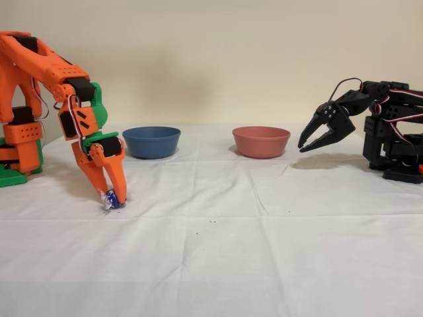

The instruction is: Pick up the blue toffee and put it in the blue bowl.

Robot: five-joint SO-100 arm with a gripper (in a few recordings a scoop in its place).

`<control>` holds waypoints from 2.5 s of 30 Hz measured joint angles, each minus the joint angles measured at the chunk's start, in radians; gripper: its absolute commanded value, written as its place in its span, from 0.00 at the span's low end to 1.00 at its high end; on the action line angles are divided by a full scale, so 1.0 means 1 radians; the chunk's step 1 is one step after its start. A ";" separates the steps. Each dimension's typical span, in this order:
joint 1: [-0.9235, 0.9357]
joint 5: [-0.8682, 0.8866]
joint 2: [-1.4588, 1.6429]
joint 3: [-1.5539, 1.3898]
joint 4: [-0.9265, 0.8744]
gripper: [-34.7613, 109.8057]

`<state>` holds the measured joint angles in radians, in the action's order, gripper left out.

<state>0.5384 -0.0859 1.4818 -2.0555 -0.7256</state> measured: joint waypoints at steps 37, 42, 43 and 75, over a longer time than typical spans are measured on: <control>-0.508 -0.015 0.502 0.179 -0.548 0.31; -0.658 -0.032 0.469 0.322 -0.592 0.31; -0.690 -0.041 0.453 0.354 -0.597 0.31; -1.127 0.055 -0.114 0.675 -0.551 0.31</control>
<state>-0.5890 -0.0307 1.3683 -1.3806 -1.2763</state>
